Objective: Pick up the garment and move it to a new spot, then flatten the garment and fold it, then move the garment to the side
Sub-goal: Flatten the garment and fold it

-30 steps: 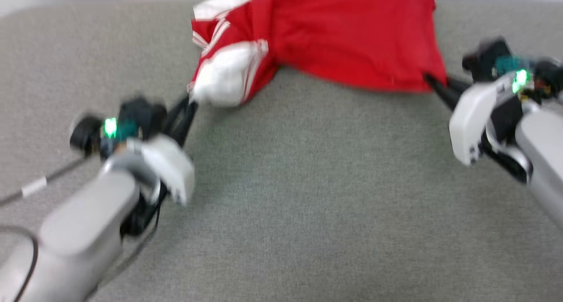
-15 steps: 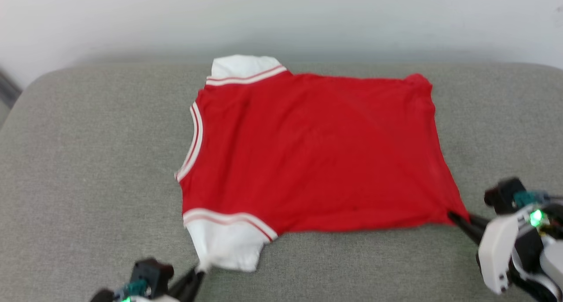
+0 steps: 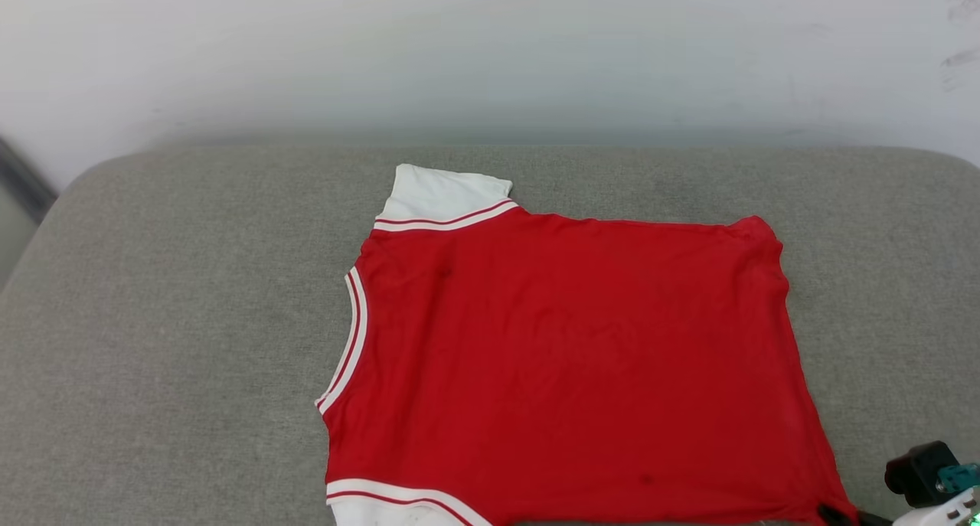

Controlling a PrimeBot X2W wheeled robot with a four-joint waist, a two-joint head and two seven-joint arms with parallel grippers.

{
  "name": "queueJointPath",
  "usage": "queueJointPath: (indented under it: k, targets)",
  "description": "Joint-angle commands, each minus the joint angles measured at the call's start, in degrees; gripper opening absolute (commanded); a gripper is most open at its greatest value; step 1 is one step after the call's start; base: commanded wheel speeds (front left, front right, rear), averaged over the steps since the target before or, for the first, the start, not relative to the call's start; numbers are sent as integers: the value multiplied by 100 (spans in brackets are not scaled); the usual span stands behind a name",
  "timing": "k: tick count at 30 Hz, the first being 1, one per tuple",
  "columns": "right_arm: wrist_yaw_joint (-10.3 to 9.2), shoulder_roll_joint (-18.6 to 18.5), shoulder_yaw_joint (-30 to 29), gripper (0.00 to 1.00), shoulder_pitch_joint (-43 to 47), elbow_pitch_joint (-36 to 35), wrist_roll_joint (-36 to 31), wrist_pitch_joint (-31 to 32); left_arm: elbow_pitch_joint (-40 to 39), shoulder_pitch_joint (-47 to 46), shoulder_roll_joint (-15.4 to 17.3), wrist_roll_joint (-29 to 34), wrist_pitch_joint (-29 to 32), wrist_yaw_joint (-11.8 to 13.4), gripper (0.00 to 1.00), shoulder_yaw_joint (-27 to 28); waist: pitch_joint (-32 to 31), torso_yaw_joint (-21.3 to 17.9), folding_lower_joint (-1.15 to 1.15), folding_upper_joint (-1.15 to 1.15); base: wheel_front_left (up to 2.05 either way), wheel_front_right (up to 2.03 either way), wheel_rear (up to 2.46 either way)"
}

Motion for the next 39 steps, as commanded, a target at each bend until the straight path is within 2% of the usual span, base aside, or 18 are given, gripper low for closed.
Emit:
queueJointPath:
  k: [1, 7, 12, 18, 23, 30, 39]
  targets:
    - [-6, 56, -129, 0, 89, -91, -62, 65, -45, -83, -24, 47, 2, 7, 0, 22, 35, 0, 2, 0, 0, 0, 0]
    - [-6, 292, -877, 0, 100, -560, -437, 415, 16, -660, 31, 340, -10, -141, 0, 183, 172, -11, 2, 0, 0, 0, 0]
    - [-6, 442, -1406, 0, -112, -958, -668, 696, 154, -1389, 158, 662, 75, -364, 0, 383, 393, -77, 2, 0, 0, 0, 0]
    - [-5, 622, -1874, 0, -448, -1301, -824, 941, 331, -2290, 122, 896, 343, -682, 0, 582, 784, -212, 2, 0, 0, 0, 0]
    - [-5, 786, -1972, 0, -862, -1360, -850, 1104, 717, -2914, 68, 932, 444, -977, 0, 777, 1255, -386, 2, 0, 0, 0, 0]
    - [-6, 956, -1867, 0, -1445, -1126, -894, 1253, 1300, -3660, -16, 1241, 640, -1324, 0, 778, 1905, -491, 2, 0, 0, 0, 0]
    - [-5, 1097, -1443, 0, -2187, -416, -901, 1418, 2180, -4006, -279, 1247, 830, -1699, 0, 665, 2353, -548, 2, 0, 0, 0, 0]
